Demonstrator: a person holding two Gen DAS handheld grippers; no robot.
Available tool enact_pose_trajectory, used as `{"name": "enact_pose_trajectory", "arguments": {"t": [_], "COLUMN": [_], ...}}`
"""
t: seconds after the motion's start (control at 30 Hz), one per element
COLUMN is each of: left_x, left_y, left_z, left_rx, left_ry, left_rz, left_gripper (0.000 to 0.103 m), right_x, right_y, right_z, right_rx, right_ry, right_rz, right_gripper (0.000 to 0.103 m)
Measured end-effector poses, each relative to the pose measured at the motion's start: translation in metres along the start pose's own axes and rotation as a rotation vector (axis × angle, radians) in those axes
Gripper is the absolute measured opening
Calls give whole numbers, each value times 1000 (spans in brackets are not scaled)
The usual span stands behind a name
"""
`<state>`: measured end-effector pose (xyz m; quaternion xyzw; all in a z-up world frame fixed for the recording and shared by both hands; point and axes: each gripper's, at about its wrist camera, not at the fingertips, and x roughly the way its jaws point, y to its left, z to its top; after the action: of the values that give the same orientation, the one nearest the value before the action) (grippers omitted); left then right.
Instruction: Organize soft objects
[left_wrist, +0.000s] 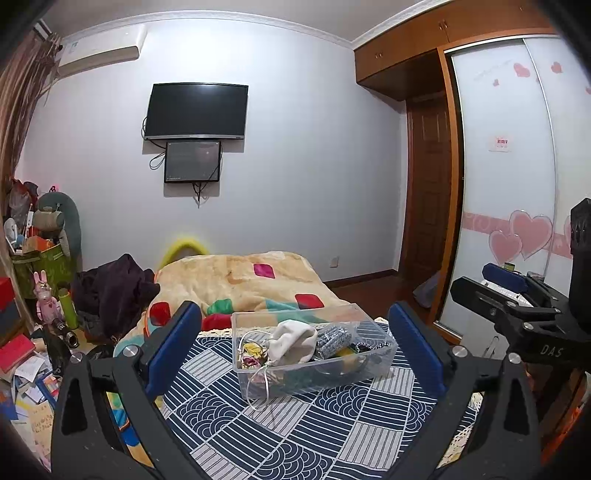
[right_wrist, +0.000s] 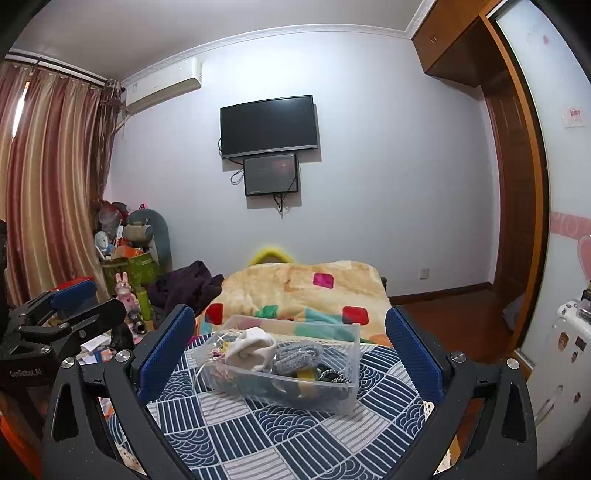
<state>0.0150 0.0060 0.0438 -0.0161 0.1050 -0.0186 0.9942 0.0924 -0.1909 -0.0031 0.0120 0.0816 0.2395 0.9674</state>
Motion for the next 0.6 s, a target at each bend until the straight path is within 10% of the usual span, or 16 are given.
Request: {"name": "enact_pose_trajectory", "arguments": {"t": [0.6], "left_x": [-4], "left_y": [1], "left_z": [1], "left_rx": [-6], "left_ry": [-1], "left_rz": [-7], "left_gripper": [103], "right_x": [-5], "right_y": [2], "right_z": [1], "right_rx": [-4], "right_ry": [-5], "right_rz": [6], "right_gripper": [103]}}
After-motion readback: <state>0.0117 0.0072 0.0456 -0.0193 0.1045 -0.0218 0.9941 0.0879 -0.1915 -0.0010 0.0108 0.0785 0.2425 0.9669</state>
